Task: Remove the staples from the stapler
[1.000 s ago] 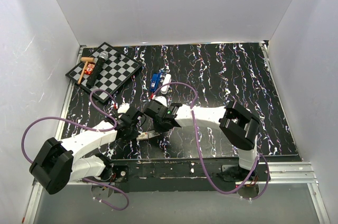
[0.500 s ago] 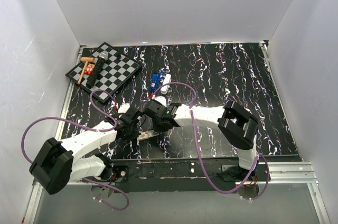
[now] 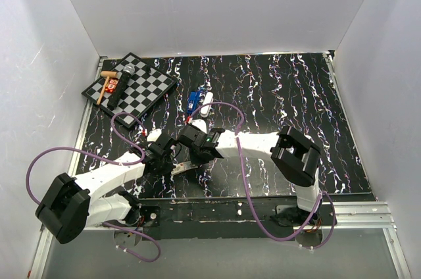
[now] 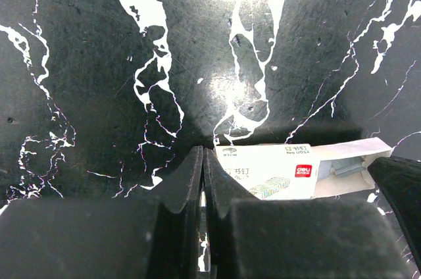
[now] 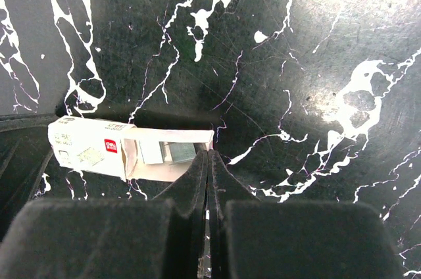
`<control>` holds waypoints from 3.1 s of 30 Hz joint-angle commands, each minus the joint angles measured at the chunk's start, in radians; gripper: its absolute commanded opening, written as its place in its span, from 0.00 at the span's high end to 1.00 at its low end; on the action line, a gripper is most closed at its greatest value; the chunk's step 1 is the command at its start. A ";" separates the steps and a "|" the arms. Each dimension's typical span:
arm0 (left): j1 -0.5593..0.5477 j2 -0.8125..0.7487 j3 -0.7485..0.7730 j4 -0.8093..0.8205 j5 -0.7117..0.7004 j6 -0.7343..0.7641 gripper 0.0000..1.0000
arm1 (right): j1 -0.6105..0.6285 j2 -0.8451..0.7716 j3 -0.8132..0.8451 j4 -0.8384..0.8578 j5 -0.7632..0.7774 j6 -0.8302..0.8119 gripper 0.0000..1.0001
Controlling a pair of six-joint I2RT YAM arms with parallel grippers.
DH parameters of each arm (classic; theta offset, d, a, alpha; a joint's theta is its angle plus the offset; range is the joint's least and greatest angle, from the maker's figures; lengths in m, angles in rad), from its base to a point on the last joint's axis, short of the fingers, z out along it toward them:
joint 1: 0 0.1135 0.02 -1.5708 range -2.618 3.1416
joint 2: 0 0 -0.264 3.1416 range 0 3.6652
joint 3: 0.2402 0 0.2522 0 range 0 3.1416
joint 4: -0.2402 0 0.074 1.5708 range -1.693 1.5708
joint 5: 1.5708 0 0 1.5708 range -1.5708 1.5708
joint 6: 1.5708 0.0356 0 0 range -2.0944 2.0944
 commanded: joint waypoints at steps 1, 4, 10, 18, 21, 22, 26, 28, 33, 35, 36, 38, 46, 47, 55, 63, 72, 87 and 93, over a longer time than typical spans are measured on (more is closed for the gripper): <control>-0.003 -0.019 -0.006 0.007 0.005 -0.001 1.00 | 0.016 0.004 0.048 -0.025 0.051 -0.003 0.99; -0.003 -0.024 -0.007 0.007 0.005 -0.001 1.00 | 0.020 0.004 0.051 -0.039 0.067 -0.006 0.99; -0.003 -0.027 -0.010 0.007 0.006 -0.004 1.00 | 0.026 0.012 0.064 -0.048 0.076 -0.016 0.99; -0.005 -0.029 -0.010 0.009 0.006 -0.002 1.00 | 0.042 0.026 0.094 -0.056 0.068 -0.029 0.99; -0.005 -0.023 -0.009 0.010 0.006 0.001 1.00 | 0.042 0.030 0.095 -0.051 0.058 -0.033 0.99; -0.003 -0.023 -0.007 0.010 0.006 0.002 1.00 | 0.043 0.033 0.100 -0.053 0.051 -0.036 0.99; -0.003 -0.023 -0.009 0.010 0.008 0.004 1.00 | 0.046 0.033 0.100 -0.061 0.045 -0.049 0.99; -0.003 -0.027 -0.014 0.010 0.006 0.002 1.00 | 0.046 0.033 0.100 -0.074 0.048 -0.052 0.99; -0.001 -0.024 -0.014 0.010 0.005 0.002 1.00 | 0.046 0.041 0.098 -0.102 0.054 -0.059 0.99; -0.005 -0.024 -0.012 0.010 0.005 0.002 1.00 | 0.046 0.044 0.101 -0.114 0.054 -0.064 0.99; -0.003 -0.027 -0.015 0.009 0.005 0.002 1.00 | 0.048 0.046 0.106 -0.122 0.054 -0.066 0.99; -0.005 -0.032 -0.015 0.009 0.005 0.001 1.00 | 0.048 0.050 0.109 -0.134 0.054 -0.069 0.99; -0.003 -0.042 -0.023 0.006 0.005 -0.002 1.00 | 0.051 0.069 0.126 -0.142 0.041 -0.075 0.99; -0.003 -0.042 -0.023 0.004 0.005 -0.002 1.00 | 0.051 0.070 0.126 -0.142 0.038 -0.078 0.99; -0.005 -0.058 -0.030 0.000 -0.001 -0.009 1.00 | 0.059 0.064 0.120 -0.154 0.030 -0.086 0.99; -0.005 -0.047 -0.023 0.003 -0.003 -0.013 1.00 | 0.071 0.063 0.126 -0.154 0.019 -0.108 0.99; -0.003 -0.033 -0.012 0.016 0.008 -0.016 1.00 | 0.077 0.047 0.110 -0.137 -0.001 -0.115 0.99; -0.003 -0.115 -0.043 -0.074 0.062 -0.035 1.00 | 0.069 0.044 0.098 -0.139 0.027 -0.084 0.99; -0.005 -0.104 -0.040 -0.071 0.124 -0.025 1.00 | 0.068 0.044 0.101 -0.142 0.030 -0.079 0.99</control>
